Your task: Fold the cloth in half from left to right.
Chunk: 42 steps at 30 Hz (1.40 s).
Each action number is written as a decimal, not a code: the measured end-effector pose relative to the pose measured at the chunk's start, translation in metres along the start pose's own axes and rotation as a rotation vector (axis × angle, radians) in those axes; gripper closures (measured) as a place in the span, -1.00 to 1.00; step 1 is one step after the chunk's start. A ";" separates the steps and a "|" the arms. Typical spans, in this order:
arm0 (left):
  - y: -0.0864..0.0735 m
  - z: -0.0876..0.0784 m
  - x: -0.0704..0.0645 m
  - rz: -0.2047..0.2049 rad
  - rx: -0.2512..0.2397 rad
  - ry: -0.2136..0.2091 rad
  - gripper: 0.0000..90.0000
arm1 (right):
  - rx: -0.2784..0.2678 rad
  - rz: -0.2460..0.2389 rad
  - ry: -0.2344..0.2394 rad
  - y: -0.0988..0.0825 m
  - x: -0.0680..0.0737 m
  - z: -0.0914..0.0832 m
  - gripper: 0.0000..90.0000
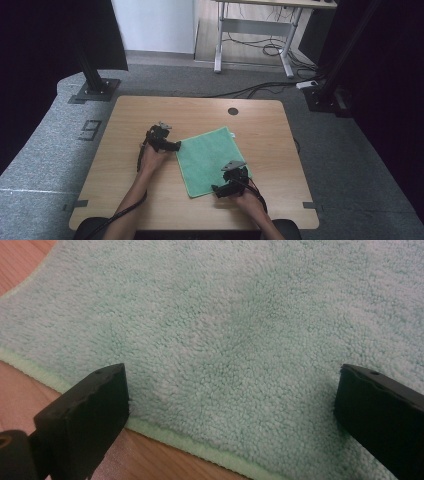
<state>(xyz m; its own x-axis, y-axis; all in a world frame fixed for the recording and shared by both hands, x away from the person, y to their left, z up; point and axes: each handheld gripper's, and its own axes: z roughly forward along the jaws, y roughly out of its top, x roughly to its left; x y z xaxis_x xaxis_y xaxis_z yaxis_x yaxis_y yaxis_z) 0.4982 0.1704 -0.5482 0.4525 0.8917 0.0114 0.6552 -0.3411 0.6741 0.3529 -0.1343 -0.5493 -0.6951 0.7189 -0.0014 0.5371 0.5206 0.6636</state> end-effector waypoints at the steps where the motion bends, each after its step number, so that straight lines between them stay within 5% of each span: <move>1: -0.001 -0.001 0.001 0.002 0.000 0.005 -0.98 | 0.000 0.000 0.000 0.000 0.000 0.000 -0.97; 23: -0.004 -0.003 0.004 -0.023 0.004 -0.011 -0.92 | 0.000 -0.011 0.045 0.008 -0.002 -0.003 -0.94; 42: -0.004 -0.003 0.003 -0.028 -0.001 -0.009 -0.92 | -0.018 -0.130 0.242 0.042 0.050 0.005 -0.70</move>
<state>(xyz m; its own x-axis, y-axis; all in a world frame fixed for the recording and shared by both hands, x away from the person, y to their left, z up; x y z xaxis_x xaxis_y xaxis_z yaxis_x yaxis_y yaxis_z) 0.4948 0.1756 -0.5486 0.4393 0.8982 -0.0147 0.6674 -0.3155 0.6745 0.3434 -0.0743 -0.5255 -0.8528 0.5144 0.0898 0.4289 0.5918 0.6825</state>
